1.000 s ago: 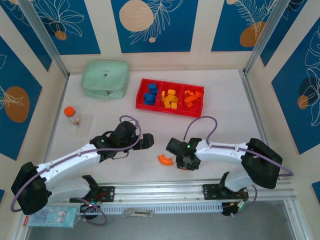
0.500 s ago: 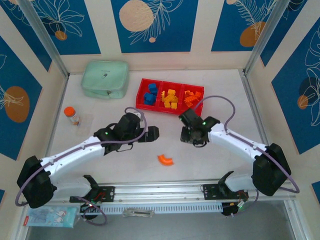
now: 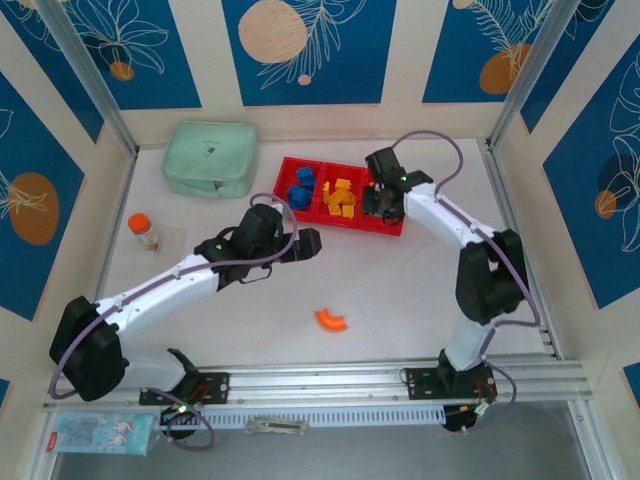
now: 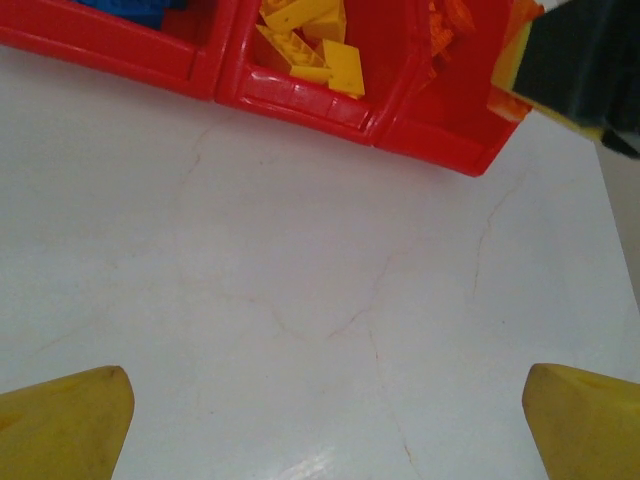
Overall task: Sort the legos into containers by color
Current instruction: Place the lego in the container, then pick up the lego from the bottom-center of the table.
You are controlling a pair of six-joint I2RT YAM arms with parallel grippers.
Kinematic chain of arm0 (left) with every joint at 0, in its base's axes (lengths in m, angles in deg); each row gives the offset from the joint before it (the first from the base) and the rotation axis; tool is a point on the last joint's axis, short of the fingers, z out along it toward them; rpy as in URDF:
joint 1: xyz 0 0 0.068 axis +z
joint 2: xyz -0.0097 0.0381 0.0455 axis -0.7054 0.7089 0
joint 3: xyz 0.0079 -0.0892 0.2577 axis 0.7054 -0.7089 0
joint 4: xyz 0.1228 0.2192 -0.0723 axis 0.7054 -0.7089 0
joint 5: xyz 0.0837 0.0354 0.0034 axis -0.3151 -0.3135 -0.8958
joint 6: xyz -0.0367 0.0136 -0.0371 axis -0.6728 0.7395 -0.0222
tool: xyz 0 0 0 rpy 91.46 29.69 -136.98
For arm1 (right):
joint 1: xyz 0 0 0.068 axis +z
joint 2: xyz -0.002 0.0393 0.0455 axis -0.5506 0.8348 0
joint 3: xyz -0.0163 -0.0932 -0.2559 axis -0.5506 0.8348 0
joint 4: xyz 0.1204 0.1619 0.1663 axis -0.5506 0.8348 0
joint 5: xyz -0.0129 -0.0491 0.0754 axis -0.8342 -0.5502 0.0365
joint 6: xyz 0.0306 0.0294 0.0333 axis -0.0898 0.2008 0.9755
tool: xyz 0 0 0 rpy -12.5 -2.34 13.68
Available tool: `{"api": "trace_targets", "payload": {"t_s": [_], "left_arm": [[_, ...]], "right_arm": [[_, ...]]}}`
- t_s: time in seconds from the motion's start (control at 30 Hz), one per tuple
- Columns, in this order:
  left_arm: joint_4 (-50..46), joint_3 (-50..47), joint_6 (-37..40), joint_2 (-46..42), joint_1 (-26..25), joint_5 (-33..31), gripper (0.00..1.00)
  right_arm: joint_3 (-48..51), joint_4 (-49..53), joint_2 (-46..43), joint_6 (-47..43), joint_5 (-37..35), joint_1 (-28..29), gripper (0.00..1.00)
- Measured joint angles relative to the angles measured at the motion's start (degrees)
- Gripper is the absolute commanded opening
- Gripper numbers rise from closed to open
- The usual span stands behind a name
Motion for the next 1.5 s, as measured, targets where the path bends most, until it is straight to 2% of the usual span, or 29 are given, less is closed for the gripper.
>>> {"api": "trace_targets", "payload": {"t_s": [0.13, 0.2, 0.3, 0.4, 0.63, 1.07, 1.5], "left_arm": [[0.20, 0.09, 0.31, 0.61, 1.03, 0.31, 0.99], [0.15, 0.31, 0.76, 0.70, 1.25, 0.37, 0.99], [0.22, 0.81, 1.31, 0.70, 1.44, 0.59, 0.99], [0.20, 0.81, 1.46, 0.70, 1.55, 0.70, 0.99], [0.20, 0.81, 1.49, 0.70, 1.92, 0.87, 0.99], [-0.72, -2.14, 1.49, -6.60, 2.08, 2.14, 0.99], [-5.88, -13.05, -0.46, -17.16, 2.08, 1.73, 0.99]], "right_arm": [[-7.37, 0.26, 7.04, -1.68, -0.13, -3.17, 0.36], [-11.02, 1.01, 10.12, -2.43, -0.17, -4.28, 0.40], [-15.50, 1.84, 13.88, -3.41, -0.35, -5.27, 0.56], [-16.72, 2.67, 14.78, -4.07, -0.26, -5.55, 0.64], [-17.18, 3.82, 13.31, -4.28, -0.17, -4.22, 0.67], [4.94, 2.97, -9.18, -5.18, 2.51, 8.37, 0.73], [21.55, 6.75, -17.81, -5.44, 3.34, 27.58, 0.81]]}}
